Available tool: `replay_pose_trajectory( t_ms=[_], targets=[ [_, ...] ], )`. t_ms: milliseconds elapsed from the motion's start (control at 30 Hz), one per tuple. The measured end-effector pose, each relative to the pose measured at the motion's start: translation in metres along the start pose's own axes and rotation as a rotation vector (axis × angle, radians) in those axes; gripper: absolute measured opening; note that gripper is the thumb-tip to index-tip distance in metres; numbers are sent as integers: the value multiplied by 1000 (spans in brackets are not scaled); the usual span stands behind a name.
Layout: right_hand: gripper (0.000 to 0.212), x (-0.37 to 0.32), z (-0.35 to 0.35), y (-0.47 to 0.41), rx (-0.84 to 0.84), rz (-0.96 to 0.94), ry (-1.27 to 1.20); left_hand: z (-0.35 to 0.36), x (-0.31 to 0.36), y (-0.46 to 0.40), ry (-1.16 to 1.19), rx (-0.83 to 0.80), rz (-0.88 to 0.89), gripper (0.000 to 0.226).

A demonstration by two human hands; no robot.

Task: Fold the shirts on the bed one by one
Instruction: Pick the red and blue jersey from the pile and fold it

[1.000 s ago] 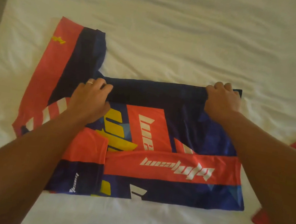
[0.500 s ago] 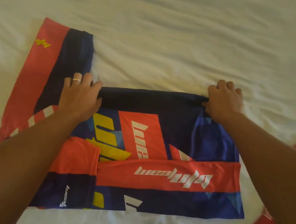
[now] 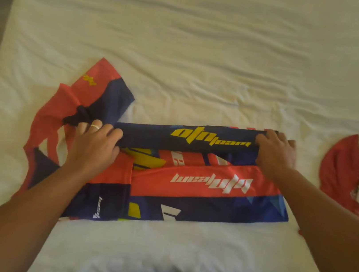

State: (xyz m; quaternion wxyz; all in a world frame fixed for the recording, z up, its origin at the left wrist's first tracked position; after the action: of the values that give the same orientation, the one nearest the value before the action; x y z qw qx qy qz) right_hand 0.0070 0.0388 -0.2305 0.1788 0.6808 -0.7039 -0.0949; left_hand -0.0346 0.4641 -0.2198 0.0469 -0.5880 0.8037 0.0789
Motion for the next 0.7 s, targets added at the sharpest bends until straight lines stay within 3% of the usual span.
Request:
replay_pose_trajectory(
  t_ms=[200,467,700],
  targets=[
    [20,11,27,31,-66,25,9,20,17,42,-23,31,76,10],
    [20,21,33,38,-15,50,-34,27,34,63,2,57,-51,16],
    [26,37,46,41,-268,110,-69,31,51,74,0,-22,14,24]
  ],
)
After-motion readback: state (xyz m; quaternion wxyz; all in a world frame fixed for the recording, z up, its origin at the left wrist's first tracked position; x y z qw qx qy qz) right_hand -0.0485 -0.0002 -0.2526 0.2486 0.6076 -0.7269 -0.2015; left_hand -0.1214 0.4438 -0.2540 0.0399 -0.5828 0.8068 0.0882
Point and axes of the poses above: each hand's wrist, its own y-axis away from the middle knuckle, its own z-axis out of the palm, x = y × z, the point moved 3 cm from there along -y, towards the middle knuckle, and after that the axes turned 2 degrees about z, right-handed, at the moved point
